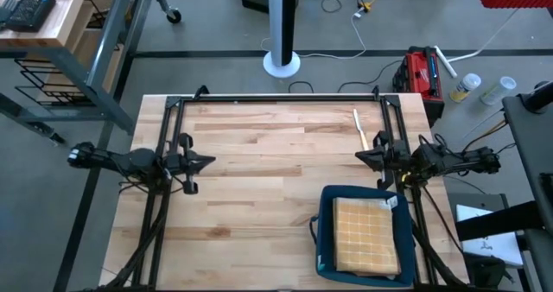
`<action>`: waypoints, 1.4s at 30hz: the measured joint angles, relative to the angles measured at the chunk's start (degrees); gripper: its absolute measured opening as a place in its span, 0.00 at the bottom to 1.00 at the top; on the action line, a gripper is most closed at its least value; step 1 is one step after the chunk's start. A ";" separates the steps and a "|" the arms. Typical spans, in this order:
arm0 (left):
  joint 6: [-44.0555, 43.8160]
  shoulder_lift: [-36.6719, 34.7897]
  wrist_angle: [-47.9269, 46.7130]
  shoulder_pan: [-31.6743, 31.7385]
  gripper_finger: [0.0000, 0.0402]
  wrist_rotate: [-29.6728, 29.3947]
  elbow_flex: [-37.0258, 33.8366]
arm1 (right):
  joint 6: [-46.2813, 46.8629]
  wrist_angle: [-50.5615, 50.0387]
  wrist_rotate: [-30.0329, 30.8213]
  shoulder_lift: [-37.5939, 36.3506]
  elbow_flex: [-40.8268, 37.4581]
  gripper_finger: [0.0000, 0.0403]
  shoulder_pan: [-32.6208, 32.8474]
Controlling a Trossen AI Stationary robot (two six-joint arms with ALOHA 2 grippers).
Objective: Fold towel
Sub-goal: Return to Home Position
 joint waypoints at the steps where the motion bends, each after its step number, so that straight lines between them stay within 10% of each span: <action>1: 0.04 0.28 0.03 0.02 0.00 -1.91 0.00 | -0.29 -0.02 0.00 0.00 0.00 0.00 0.00; 5: -0.38 0.88 2.81 0.03 0.00 -5.43 -0.07 | -0.87 -0.02 0.01 0.00 0.00 0.00 0.00; 11: -3.87 0.80 -0.87 -0.12 0.00 4.27 -1.41 | -0.90 -0.02 0.00 0.00 0.00 0.00 0.00; 42: -4.99 8.49 -1.31 -0.09 0.00 -1.24 -2.05 | -0.87 -0.02 0.00 0.00 0.02 0.00 0.00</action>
